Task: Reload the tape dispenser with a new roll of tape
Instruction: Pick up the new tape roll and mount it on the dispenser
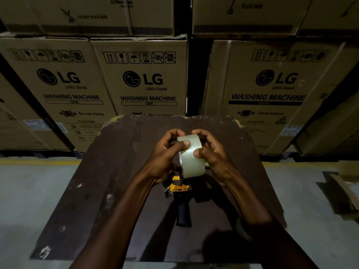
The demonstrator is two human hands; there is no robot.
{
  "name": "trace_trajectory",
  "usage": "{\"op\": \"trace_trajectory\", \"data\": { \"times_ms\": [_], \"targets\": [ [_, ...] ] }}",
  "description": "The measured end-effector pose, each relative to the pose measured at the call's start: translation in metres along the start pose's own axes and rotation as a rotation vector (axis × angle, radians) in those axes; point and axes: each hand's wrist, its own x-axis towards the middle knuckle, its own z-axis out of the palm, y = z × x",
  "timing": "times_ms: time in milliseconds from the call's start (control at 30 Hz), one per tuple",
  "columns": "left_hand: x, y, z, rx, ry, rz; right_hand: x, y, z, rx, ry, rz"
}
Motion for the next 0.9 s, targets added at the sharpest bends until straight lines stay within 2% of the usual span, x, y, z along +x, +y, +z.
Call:
{"op": "trace_trajectory", "data": {
  "times_ms": [467,900],
  "targets": [
    [-0.0004,-0.0006,-0.0007,-0.057,-0.008,0.012,-0.0034,0.0045,0.0053,-0.004,-0.022,-0.038],
    [0.0004,-0.0035,-0.0043,-0.091,-0.025,0.089,0.0000,0.0032,0.0062,-0.044,0.045,0.102]
  ]
}}
